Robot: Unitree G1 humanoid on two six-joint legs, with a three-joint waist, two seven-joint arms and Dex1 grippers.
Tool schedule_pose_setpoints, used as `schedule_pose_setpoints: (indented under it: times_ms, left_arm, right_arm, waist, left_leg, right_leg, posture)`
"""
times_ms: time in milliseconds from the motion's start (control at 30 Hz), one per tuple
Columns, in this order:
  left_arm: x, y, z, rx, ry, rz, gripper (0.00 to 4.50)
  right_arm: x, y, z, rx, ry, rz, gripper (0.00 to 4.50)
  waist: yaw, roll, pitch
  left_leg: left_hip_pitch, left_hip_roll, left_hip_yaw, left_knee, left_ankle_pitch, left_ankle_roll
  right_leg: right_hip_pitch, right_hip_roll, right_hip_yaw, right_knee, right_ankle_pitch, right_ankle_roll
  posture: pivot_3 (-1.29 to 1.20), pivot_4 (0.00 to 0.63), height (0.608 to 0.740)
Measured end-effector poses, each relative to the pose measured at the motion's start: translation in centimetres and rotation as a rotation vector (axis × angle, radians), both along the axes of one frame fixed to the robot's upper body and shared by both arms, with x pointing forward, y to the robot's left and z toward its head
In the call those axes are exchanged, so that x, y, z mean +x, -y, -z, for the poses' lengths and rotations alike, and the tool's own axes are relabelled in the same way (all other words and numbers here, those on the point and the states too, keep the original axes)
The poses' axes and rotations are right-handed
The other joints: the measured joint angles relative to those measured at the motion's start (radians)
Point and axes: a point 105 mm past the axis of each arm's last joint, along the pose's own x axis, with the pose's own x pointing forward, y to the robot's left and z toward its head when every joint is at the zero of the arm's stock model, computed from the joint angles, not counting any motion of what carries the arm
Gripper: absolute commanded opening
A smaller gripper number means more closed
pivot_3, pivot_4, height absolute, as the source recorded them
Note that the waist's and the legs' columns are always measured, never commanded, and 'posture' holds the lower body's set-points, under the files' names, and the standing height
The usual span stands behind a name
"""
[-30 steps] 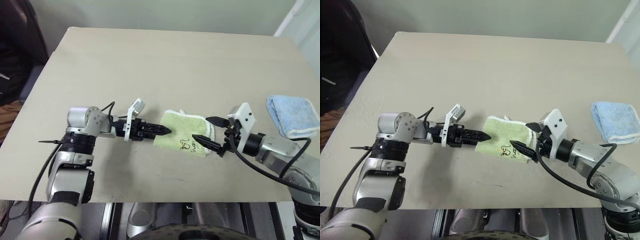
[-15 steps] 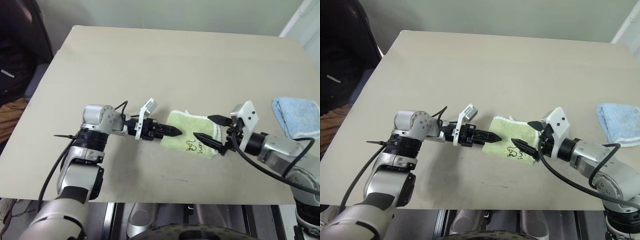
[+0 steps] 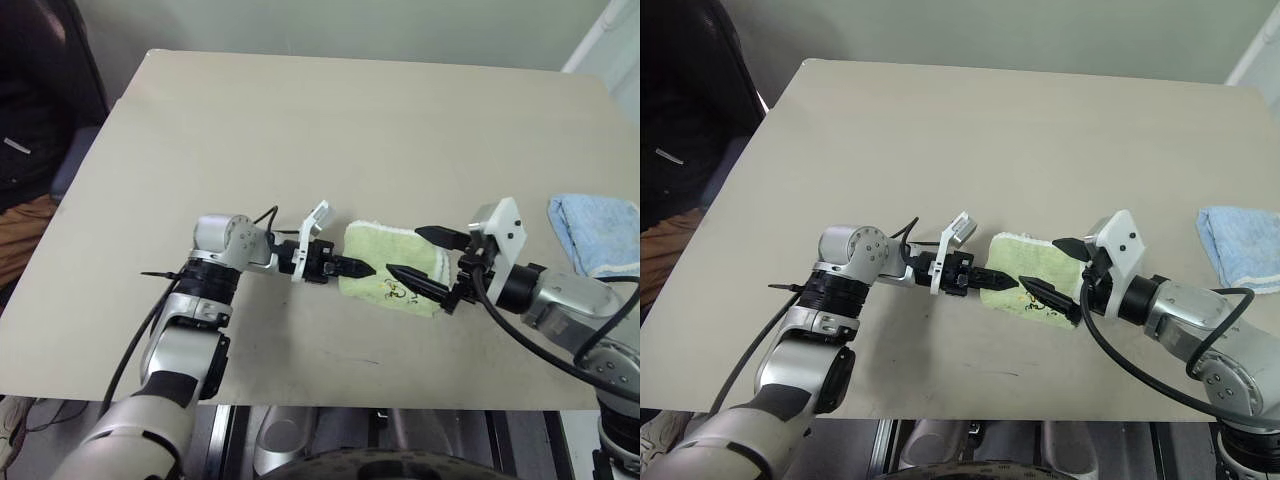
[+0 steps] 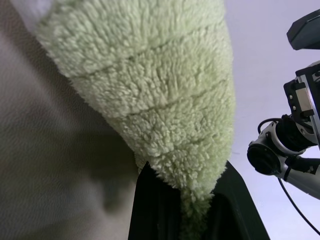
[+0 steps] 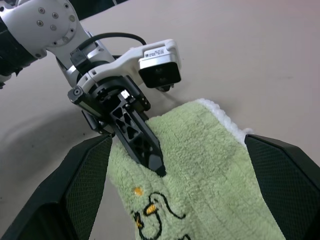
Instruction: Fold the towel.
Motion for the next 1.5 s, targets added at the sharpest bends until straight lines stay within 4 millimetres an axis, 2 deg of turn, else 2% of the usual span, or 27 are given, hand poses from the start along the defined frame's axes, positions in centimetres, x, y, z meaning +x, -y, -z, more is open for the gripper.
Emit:
schedule_pose_setpoints:
  times_ms: [267, 400, 500, 633, 767, 867, 1000, 1100, 1233, 1333, 1400, 1500]
  left_arm:
    - [-0.3, 0.1, -0.3, -0.031, 0.004, -0.006, 0.04]
    - [0.3, -0.8, -1.9, -0.066, 0.056, -0.041, 0.04]
    - [1.8, -3.0, -3.8, -0.070, 0.120, -0.125, 0.04]
    - [4.2, -6.7, -7.7, -0.088, 0.246, -0.284, 0.04]
    - [5.9, -9.6, -8.6, -0.086, 0.285, -0.442, 0.04]
    - [7.4, -12.8, -9.6, -0.079, 0.336, -0.622, 0.04]
    - [9.0, -18.5, -11.7, -0.063, 0.440, -0.919, 0.04]
    - [9.7, -21.6, -11.9, -0.056, 0.471, -1.092, 0.04]
    - [9.8, -26.0, -11.8, -0.073, 0.488, -1.321, 0.04]
    - [8.8, -29.5, -9.2, -0.010, 0.435, -1.478, 0.04]
    - [7.8, -30.6, -6.9, 0.032, 0.378, -1.521, 0.04]
    - [6.7, -31.6, -4.8, 0.060, 0.318, -1.561, 0.04]
  right_arm:
    - [-0.3, 0.4, 0.1, -0.023, -0.015, -0.008, 4.50]
    - [-0.3, 0.4, 0.1, -0.024, -0.018, -0.014, 4.50]
    - [-0.4, 0.5, 0.2, -0.025, -0.019, -0.014, 4.50]
    - [-0.3, 0.5, 0.1, -0.022, -0.014, -0.014, 4.50]
    - [-0.3, 0.3, 0.2, -0.011, -0.013, -0.030, 4.50]
    - [-0.1, 0.3, 0.5, -0.009, -0.018, -0.036, 4.50]
    - [0.2, 0.1, 0.9, -0.006, -0.032, -0.063, 4.50]
    - [0.5, -0.2, 0.9, -0.011, -0.022, -0.087, 4.50]
    - [0.7, -0.7, 0.9, -0.014, -0.017, -0.126, 4.50]
    - [0.7, -0.9, 1.3, -0.032, -0.022, -0.150, 4.50]
    - [0.7, -0.7, 1.5, -0.045, -0.025, -0.154, 4.50]
    - [0.7, -0.7, 1.6, -0.051, -0.025, -0.162, 4.50]
  waist:
    - [-0.001, 0.000, 0.000]
    - [-0.005, -0.002, 0.002]
    - [-0.010, -0.003, 0.004]
    - [-0.012, -0.003, 0.004]
    - [-0.013, -0.003, 0.004]
    - [-0.015, -0.004, 0.005]
    - [-0.018, -0.004, 0.005]
    - [-0.018, -0.004, 0.005]
    - [-0.019, -0.005, 0.006]
    - [-0.024, -0.005, 0.006]
    - [-0.024, -0.005, 0.006]
    - [-0.022, -0.007, 0.007]
  left_leg:
    - [-0.001, 0.000, 0.000, 0.000, 0.000, 0.000]
    - [-0.001, 0.001, 0.001, 0.000, 0.000, 0.000]
    - [-0.001, 0.001, 0.001, 0.000, 0.000, 0.000]
    - [-0.001, 0.000, 0.001, 0.000, 0.000, 0.000]
    - [-0.001, 0.001, 0.001, 0.000, 0.000, 0.000]
    - [-0.005, 0.001, 0.001, 0.000, 0.000, 0.000]
    - [-0.007, 0.001, 0.001, 0.000, 0.002, -0.001]
    - [-0.008, 0.001, 0.001, 0.000, 0.002, 0.000]
    - [-0.008, 0.001, 0.001, 0.000, 0.002, 0.000]
    - [-0.007, 0.001, 0.001, 0.000, 0.002, -0.001]
    - [-0.008, 0.001, 0.001, 0.000, 0.002, -0.001]
    - [-0.009, 0.001, -0.001, 0.000, 0.002, -0.001]
  right_leg:
    - [-0.001, 0.000, 0.000, 0.000, -0.001, 0.001]
    - [-0.001, 0.000, 0.000, 0.000, 0.000, 0.001]
    - [-0.002, 0.000, -0.001, 0.000, 0.000, 0.000]
    - [-0.002, 0.000, -0.001, 0.000, 0.000, 0.001]
    - [-0.002, 0.000, -0.001, -0.001, 0.000, 0.001]
    - [-0.006, 0.000, -0.002, -0.001, 0.000, 0.001]
    - [-0.008, 0.000, -0.002, -0.001, 0.003, 0.005]
    - [-0.008, 0.001, -0.002, -0.001, 0.006, -0.007]
    - [-0.008, 0.001, -0.003, -0.001, 0.005, -0.011]
    - [-0.008, 0.001, -0.003, -0.001, 0.005, -0.011]
    - [-0.008, 0.001, -0.004, -0.001, 0.004, -0.012]
    - [-0.009, 0.002, -0.004, -0.001, 0.004, -0.013]
  posture:
    - [0.00, 0.150, 0.703]
    - [0.00, 0.150, 0.703]
    - [0.00, 0.150, 0.703]
    - [0.00, 0.150, 0.703]
    - [0.00, 0.150, 0.703]
    - [0.00, 0.150, 0.703]
    - [0.00, 0.150, 0.703]
    - [0.00, 0.150, 0.703]
    - [0.00, 0.150, 0.703]
    - [0.00, 0.150, 0.703]
    - [0.00, 0.150, 0.703]
    - [0.00, 0.150, 0.703]
